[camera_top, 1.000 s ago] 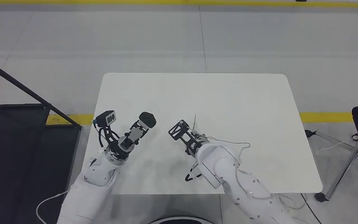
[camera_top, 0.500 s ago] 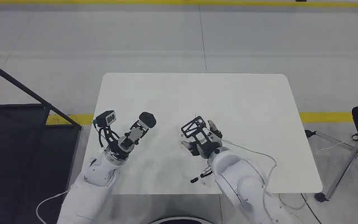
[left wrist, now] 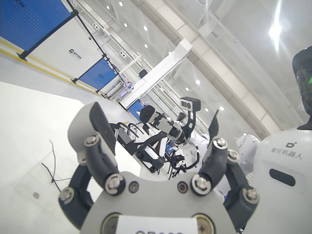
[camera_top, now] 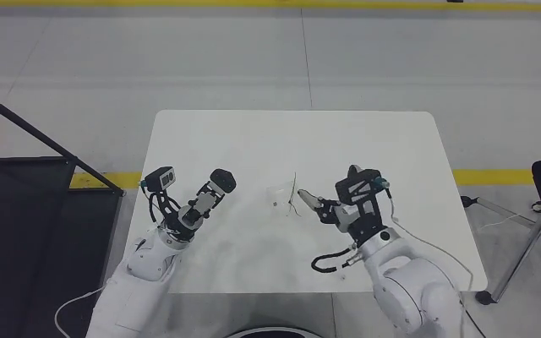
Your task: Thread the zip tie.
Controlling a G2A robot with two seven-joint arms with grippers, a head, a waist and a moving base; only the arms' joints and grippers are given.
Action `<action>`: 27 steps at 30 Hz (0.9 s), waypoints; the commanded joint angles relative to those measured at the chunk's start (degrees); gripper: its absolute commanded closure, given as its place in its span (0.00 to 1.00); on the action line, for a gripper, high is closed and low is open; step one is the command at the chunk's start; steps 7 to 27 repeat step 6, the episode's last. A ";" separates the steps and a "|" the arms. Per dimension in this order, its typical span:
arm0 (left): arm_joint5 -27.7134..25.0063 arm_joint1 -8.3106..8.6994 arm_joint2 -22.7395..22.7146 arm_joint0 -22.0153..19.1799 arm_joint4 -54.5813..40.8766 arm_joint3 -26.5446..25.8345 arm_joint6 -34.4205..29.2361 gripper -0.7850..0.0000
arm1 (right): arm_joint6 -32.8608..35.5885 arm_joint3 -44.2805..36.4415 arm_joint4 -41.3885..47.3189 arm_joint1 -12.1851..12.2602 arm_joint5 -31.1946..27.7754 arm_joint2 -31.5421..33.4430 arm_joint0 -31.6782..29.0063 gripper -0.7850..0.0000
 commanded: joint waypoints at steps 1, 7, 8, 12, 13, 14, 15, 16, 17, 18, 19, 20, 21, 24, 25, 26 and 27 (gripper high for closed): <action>0.00 0.00 0.00 0.00 0.00 0.00 0.00 0.00 | 0.00 0.00 0.00 0.00 0.00 0.00 0.00 0.00; 0.00 0.00 0.00 0.00 0.00 0.00 0.00 0.00 | 0.11 0.00 0.01 0.00 -0.02 -0.04 0.02 0.00; 0.00 0.00 0.00 0.00 0.00 0.00 0.00 0.00 | 0.11 0.00 0.01 0.00 -0.02 -0.04 0.02 0.00; 0.00 0.00 0.00 0.00 0.00 0.00 0.00 0.00 | 0.11 0.00 0.01 0.00 -0.02 -0.04 0.02 0.00; 0.00 0.00 0.00 0.00 0.00 0.00 0.00 0.00 | 0.11 0.00 0.01 0.00 -0.02 -0.04 0.02 0.00; 0.00 0.00 0.00 0.00 0.00 0.00 0.00 0.00 | 0.11 0.00 0.01 0.00 -0.02 -0.04 0.02 0.00; 0.00 0.00 0.00 0.00 0.00 0.00 0.00 0.00 | 0.11 0.00 0.01 0.00 -0.02 -0.04 0.02 0.00; 0.00 0.00 0.00 0.00 0.00 0.00 0.00 0.00 | 0.11 0.00 0.01 0.00 -0.02 -0.04 0.02 0.00; 0.00 0.00 0.00 0.00 0.00 0.00 0.00 0.00 | 0.11 0.00 0.01 0.00 -0.02 -0.04 0.02 0.00; 0.00 0.00 0.00 0.00 0.00 0.00 0.00 0.00 | 0.11 0.00 0.01 0.00 -0.02 -0.04 0.02 0.00; 0.00 0.00 0.00 0.00 0.00 0.00 0.00 0.00 | 0.11 0.00 0.01 0.00 -0.02 -0.04 0.02 0.00; 0.00 0.00 0.00 0.00 0.00 0.00 0.00 0.00 | 0.11 0.00 0.01 0.00 -0.02 -0.04 0.02 0.00; 0.00 0.00 0.00 0.00 0.00 0.00 0.00 0.00 | 0.11 0.00 0.01 0.00 -0.02 -0.04 0.02 0.00; 0.00 0.00 0.00 0.00 0.00 0.00 0.00 0.00 | 0.11 0.00 0.01 0.00 -0.02 -0.04 0.02 0.00; 0.00 0.00 0.00 0.00 0.00 0.00 0.00 0.00 | 0.11 0.00 0.01 0.00 -0.02 -0.04 0.02 0.00; 0.00 0.00 0.00 0.00 0.00 0.00 0.00 0.00 | 0.11 0.00 0.01 0.00 -0.02 -0.04 0.02 0.00; 0.00 0.00 0.00 0.00 0.00 0.00 0.00 0.00 | 0.11 0.00 0.01 0.00 -0.02 -0.04 0.02 0.00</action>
